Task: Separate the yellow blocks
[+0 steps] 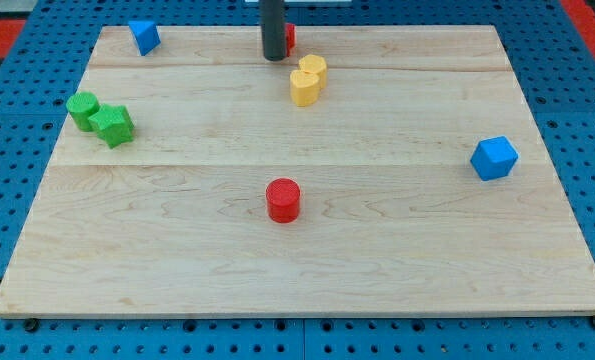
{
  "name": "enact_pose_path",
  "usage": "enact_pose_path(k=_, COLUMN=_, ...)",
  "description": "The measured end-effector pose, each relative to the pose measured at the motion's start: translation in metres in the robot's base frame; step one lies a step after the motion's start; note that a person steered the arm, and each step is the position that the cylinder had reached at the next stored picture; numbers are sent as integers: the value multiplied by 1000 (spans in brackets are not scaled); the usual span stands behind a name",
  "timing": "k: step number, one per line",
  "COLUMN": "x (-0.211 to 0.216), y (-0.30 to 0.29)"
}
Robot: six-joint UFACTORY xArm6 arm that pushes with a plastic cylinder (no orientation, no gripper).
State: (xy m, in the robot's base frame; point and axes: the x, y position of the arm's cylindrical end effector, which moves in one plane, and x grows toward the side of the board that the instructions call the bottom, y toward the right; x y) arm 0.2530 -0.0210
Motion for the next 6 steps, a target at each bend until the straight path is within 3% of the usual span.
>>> enact_pose_path(k=2, x=53, y=31)
enact_pose_path(k=3, x=53, y=104)
enact_pose_path(k=5, x=43, y=83)
enact_pose_path(k=6, x=32, y=144)
